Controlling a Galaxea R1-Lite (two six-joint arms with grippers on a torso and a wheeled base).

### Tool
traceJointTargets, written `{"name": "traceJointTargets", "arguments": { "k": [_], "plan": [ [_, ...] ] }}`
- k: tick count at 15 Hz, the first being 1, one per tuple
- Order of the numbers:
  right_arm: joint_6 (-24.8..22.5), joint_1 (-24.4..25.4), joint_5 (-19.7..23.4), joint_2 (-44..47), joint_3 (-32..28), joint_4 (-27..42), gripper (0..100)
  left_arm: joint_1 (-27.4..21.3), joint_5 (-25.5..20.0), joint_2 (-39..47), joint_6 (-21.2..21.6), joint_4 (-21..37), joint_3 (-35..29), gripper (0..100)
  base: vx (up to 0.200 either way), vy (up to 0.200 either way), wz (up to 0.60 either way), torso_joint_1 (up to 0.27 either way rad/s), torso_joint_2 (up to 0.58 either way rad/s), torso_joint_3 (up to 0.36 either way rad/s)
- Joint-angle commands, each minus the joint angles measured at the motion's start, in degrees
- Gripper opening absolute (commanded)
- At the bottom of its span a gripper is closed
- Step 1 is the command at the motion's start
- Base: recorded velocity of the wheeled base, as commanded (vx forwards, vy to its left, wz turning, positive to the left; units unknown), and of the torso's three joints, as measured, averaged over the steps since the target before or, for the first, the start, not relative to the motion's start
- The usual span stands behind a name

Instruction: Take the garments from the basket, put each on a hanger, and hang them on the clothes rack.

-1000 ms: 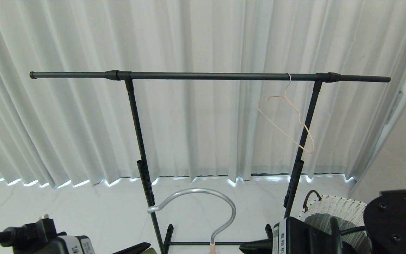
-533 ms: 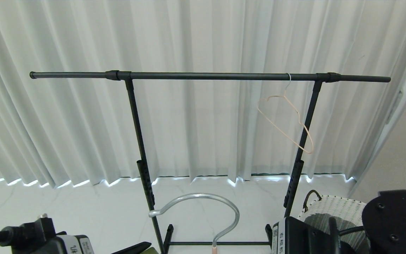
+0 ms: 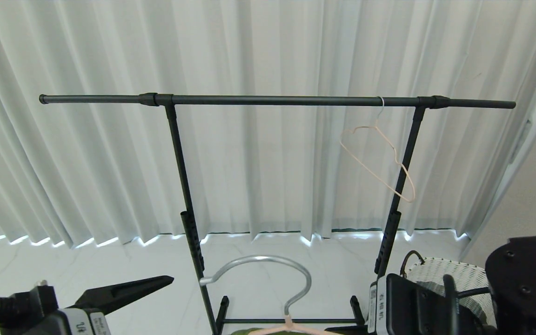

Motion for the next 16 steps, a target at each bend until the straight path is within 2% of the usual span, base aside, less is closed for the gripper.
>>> {"name": "traceJointTargets", "arguments": {
  "k": [1, 4, 6, 8, 12, 13, 16],
  "plan": [
    [-0.08, -2.57, -0.3, -3.02, 0.03, 1.79, 0, 2.28, 0.01, -2.25, 0.08, 0.08, 0.77, 100, 0.0, 0.0, 0.0, 0.0, 0.0, 0.0],
    [-0.17, -7.93, -0.3, -8.82, 0.03, 8.47, 0, 10.01, -0.08, -5.5, 0.26, 0.26, 2.97, 100, 0.0, 0.0, 0.0, 0.0, 0.0, 0.0],
    [-0.17, -9.78, -0.21, -11.9, 0.11, 11.11, 0, 16.78, -0.17, -5.94, 0.52, 0.17, 8.6, 100, 0.0, 0.0, 0.0, 0.0, 0.0, 0.0],
    [-0.17, -9.78, -0.03, -12.95, 0.2, 11.64, 0, 18.89, -0.79, -4.18, 1.22, 0.08, 10.18, 100, 0.0, 0.0, 0.0, 0.0, 0.0, 0.0],
    [-0.26, -9.16, 0.14, -13.22, 0.03, 11.29, 0, 23.37, -6.15, 2.68, 0.87, -0.27, 9.12, 100, 0.0, 0.0, 0.0, 0.0, 0.0, 0.0],
    [-0.26, -8.64, 0.05, -13.57, 0.03, 11.29, 0, 25.48, -8.17, 4.61, 0.78, -2.29, 9.21, 100, 0.0, 0.0, 0.0, 0.0, 0.0, 0.0],
    [-0.17, -8.28, -0.12, -14.27, 0.2, 11.46, 0, 28.73, -8.43, 5.66, 1.05, -3.79, 9.65, 100, 0.0, 0.0, 0.0, 0.0, 0.0, 0.0]
  ]
}}
